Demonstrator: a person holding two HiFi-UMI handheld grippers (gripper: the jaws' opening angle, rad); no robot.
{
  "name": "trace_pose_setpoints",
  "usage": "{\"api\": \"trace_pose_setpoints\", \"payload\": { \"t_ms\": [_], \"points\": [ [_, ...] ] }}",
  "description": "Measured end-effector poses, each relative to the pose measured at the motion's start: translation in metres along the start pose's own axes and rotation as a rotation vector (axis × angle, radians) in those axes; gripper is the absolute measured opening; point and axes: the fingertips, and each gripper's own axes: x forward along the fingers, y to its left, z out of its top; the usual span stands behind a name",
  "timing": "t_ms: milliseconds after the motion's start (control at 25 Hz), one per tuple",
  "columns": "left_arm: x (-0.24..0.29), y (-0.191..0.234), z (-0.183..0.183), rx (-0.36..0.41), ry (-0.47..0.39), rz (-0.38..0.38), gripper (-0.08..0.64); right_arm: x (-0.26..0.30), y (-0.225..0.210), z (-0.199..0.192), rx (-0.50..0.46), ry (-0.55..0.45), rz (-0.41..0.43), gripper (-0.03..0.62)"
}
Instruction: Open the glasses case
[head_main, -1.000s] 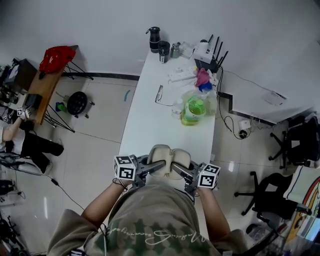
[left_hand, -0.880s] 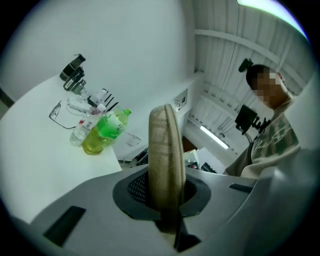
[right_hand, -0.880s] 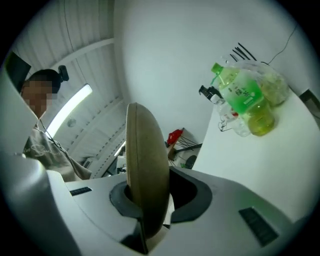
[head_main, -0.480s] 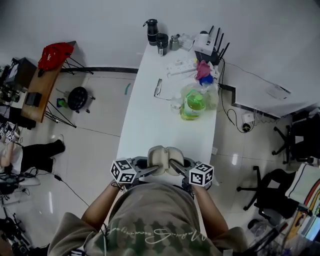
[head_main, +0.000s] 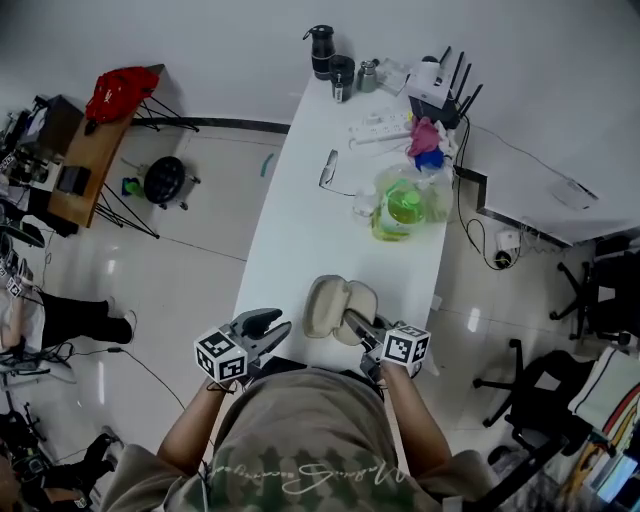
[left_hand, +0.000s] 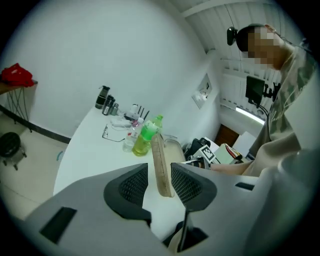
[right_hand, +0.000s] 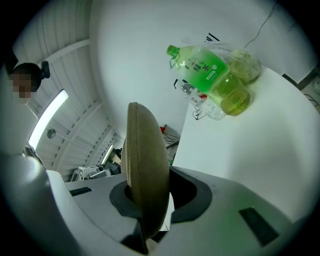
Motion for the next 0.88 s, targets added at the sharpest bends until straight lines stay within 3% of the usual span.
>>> {"api": "trace_pose_setpoints", "payload": {
  "t_ms": [120, 240, 360, 560, 760, 880],
  "points": [
    [0.001, -0.001, 0.007, -0.039, -0.063, 0.002, 0.137, 0.000, -0.029, 0.007, -0.006, 0.009, -0.061, 0.080],
    [0.005, -0.015, 0.014, -0.078, -0.111, -0.027, 0.137, 0.010, -0.052, -0.004, -0.107, 0.082, -0.143, 0.080],
    [0.014, -0.032, 0.020, -0.063, -0.132, -0.054, 0.137, 0.024, -0.074, -0.014, -0.135, 0.131, -0.183, 0.080],
    [0.012, -0.051, 0.031, 0.027, -0.161, -0.007, 0.137, 0.036, -0.112, -0.032, -0.089, 0.179, -0.254, 0.080],
    [-0.002, -0.044, 0.052, 0.025, -0.230, 0.085, 0.135, 0.060, -0.126, -0.027, 0.012, 0.168, -0.245, 0.080],
    [-0.002, -0.040, 0.051, 0.003, -0.237, 0.102, 0.135, 0.068, -0.139, -0.030, 0.080, 0.153, -0.251, 0.080]
  ]
}}
